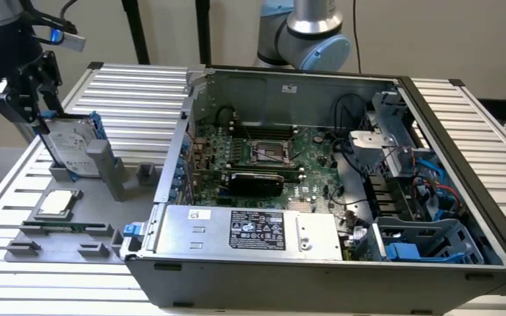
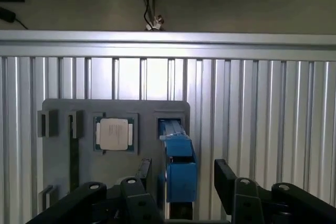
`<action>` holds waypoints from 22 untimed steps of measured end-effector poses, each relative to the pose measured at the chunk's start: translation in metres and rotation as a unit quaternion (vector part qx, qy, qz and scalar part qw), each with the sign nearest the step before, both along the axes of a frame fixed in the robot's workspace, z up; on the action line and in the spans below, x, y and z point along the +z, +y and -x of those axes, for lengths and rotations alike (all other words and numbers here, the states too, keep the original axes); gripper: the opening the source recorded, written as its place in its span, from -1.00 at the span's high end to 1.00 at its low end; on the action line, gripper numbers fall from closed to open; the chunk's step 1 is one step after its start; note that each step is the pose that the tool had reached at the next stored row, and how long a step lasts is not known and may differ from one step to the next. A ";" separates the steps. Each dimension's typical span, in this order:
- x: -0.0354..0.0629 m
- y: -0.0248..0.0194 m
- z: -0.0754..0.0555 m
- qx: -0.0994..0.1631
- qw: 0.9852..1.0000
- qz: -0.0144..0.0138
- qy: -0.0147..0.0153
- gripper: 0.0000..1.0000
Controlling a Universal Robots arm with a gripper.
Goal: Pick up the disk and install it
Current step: 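Pick up the disk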
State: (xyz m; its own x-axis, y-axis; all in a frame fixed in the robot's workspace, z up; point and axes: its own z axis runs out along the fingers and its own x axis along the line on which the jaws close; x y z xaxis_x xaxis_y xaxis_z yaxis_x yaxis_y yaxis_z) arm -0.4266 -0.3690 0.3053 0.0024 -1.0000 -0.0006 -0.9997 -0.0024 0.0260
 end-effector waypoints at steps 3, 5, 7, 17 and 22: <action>-0.0054 -0.0015 0.000 0.000 1.000 0.000 0.000 -1.00; -0.0090 -0.0025 0.000 0.000 1.000 0.000 0.000 -1.00; -0.0127 -0.0035 0.000 0.001 1.000 0.000 0.000 -1.00; -0.0227 -0.0045 0.002 0.011 1.000 0.000 0.000 1.00; -0.0229 -0.0037 0.002 0.014 1.000 0.000 -0.001 1.00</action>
